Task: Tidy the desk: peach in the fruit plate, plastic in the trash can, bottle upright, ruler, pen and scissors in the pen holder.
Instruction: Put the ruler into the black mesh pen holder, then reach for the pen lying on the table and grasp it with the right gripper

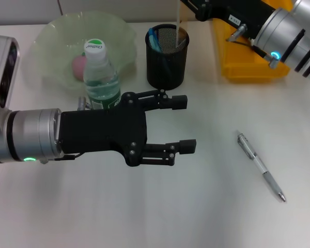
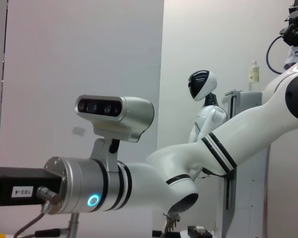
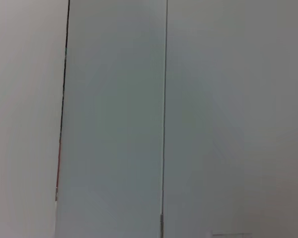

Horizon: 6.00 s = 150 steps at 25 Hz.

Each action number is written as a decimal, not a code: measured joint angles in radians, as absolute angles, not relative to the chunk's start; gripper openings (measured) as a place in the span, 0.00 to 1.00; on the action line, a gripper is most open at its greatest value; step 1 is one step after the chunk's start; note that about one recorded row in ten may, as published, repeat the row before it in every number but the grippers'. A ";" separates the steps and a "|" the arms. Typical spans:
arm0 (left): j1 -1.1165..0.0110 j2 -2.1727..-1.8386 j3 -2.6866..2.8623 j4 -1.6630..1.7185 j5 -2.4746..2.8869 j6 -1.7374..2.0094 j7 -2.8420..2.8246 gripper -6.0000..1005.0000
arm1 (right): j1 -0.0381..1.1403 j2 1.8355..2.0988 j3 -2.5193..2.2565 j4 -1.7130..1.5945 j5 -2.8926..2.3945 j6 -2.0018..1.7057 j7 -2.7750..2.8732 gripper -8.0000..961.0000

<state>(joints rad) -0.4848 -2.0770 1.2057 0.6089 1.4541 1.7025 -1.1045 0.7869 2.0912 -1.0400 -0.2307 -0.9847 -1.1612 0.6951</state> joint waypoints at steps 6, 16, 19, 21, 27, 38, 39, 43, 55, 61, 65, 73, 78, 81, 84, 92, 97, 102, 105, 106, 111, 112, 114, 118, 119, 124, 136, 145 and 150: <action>-0.486 -2.077 1.206 0.609 1.454 1.703 -1.104 0.80 | 0.822 2.091 -1.040 -0.203 -0.985 -1.122 0.694 0.40; -0.488 -2.076 1.206 0.609 1.454 1.707 -1.084 0.80 | 0.847 2.092 -1.046 -0.191 -0.987 -1.101 0.694 0.40; -0.488 -2.075 1.206 0.610 1.454 1.708 -1.077 0.80 | 0.853 2.092 -1.070 -0.190 -0.987 -1.083 0.699 0.40; -0.488 -2.075 1.206 0.612 1.454 1.707 -1.077 0.80 | 0.853 2.092 -1.085 -0.190 -0.987 -1.079 0.700 0.40; -0.488 -2.075 1.206 0.616 1.454 1.707 -1.077 0.80 | 0.845 2.092 -1.095 -0.189 -0.987 -1.078 0.701 0.40; -0.488 -2.075 1.206 0.618 1.454 1.710 -1.077 0.80 | 0.833 2.092 -1.095 -0.173 -0.991 -1.071 0.702 0.40; -0.488 -2.075 1.206 0.618 1.454 1.710 -1.077 0.80 | 0.831 2.092 -1.095 -0.174 -0.991 -1.068 0.702 0.40; -0.488 -2.073 1.206 0.623 1.454 1.711 -1.083 0.80 | 0.823 2.092 -1.107 -0.183 -0.993 -1.050 0.703 0.40; -0.493 -2.072 1.205 0.624 1.454 1.707 -1.081 0.80 | 0.816 2.091 -1.111 -0.190 -0.989 -1.036 0.734 0.45; -0.494 -2.074 1.200 0.624 1.454 1.704 -1.079 0.80 | 0.810 2.090 -1.109 -0.200 -0.988 -1.040 0.740 0.52; -0.493 -2.075 1.198 0.623 1.454 1.705 -1.079 0.80 | 0.744 2.083 -1.138 -0.332 -1.003 -1.041 0.912 0.52; -0.495 -2.074 1.199 0.624 1.446 1.709 -1.081 0.80 | 0.498 2.082 -1.179 -0.883 -1.384 -1.069 1.441 0.52; -0.496 -2.075 1.201 0.618 1.445 1.707 -1.081 0.80 | 0.448 2.083 -1.096 -1.192 -1.787 -1.277 1.890 0.52; -0.494 -2.076 1.202 0.612 1.444 1.708 -1.086 0.80 | 0.455 2.082 -1.045 -1.286 -1.903 -1.395 2.037 0.52; -0.487 -2.076 1.208 0.611 1.443 1.713 -1.087 0.80 | 0.482 2.078 -0.953 -1.420 -2.024 -1.598 2.221 0.52; -0.476 -2.073 1.234 0.609 1.449 1.717 -1.089 0.80 | 0.571 2.042 -0.864 -1.616 -2.206 -1.946 2.571 0.51; -0.447 -2.070 1.233 0.611 1.447 1.718 -1.089 0.80 | 0.667 2.018 -0.869 -1.560 -2.372 -2.075 2.719 0.51; -0.414 -2.069 1.233 0.623 1.444 1.731 -1.089 0.80 | 0.714 2.016 -0.921 -1.439 -2.498 -2.062 2.733 0.51; -0.410 -2.070 1.234 0.617 1.448 1.739 -1.089 0.80 | 0.744 2.022 -0.935 -1.318 -2.543 -2.036 2.728 0.51; -0.409 -2.071 1.234 0.616 1.448 1.742 -1.089 0.80 | 0.752 2.023 -0.936 -1.286 -2.552 -2.025 2.726 0.51; -0.409 -2.073 1.245 0.612 1.446 1.746 -1.088 0.80 | 0.792 2.026 -0.969 -1.164 -2.633 -1.949 2.722 0.51; -0.408 -2.073 1.245 0.612 1.446 1.746 -1.087 0.80 | 0.798 2.027 -0.983 -1.149 -2.649 -1.933 2.722 0.51; -0.408 -2.074 1.245 0.611 1.445 1.746 -1.085 0.80 | 0.804 2.028 -1.008 -1.127 -2.661 -1.911 2.721 0.51; -0.408 -2.074 1.246 0.611 1.445 1.744 -1.082 0.80 | 0.817 2.034 -1.044 -1.098 -2.685 -1.876 2.721 0.51; -0.408 -2.074 1.246 0.611 1.445 1.743 -1.081 0.80 | 0.821 2.037 -1.048 -1.090 -2.698 -1.870 2.721 0.51; -0.410 -2.074 1.246 0.611 1.445 1.741 -1.081 0.80 | 0.831 2.050 -1.058 -1.067 -2.739 -1.840 2.721 0.51; -0.421 -2.075 1.246 0.610 1.443 1.736 -1.079 0.80 | 0.873 2.065 -1.117 -0.936 -2.784 -1.726 2.724 0.51; -0.420 -2.075 1.246 0.606 1.443 1.730 -1.077 0.80 | 0.885 2.075 -1.131 -0.879 -2.790 -1.647 2.723 0.51; -0.421 -2.076 1.246 0.597 1.443 1.730 -1.074 0.80 | 0.888 2.075 -1.132 -0.853 -2.790 -1.623 2.722 0.51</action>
<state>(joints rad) -0.4213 -2.0757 1.2456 0.5973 1.4434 1.7302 -1.0737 0.8884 2.0751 -1.1320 -0.8530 -2.7904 -1.6235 2.7223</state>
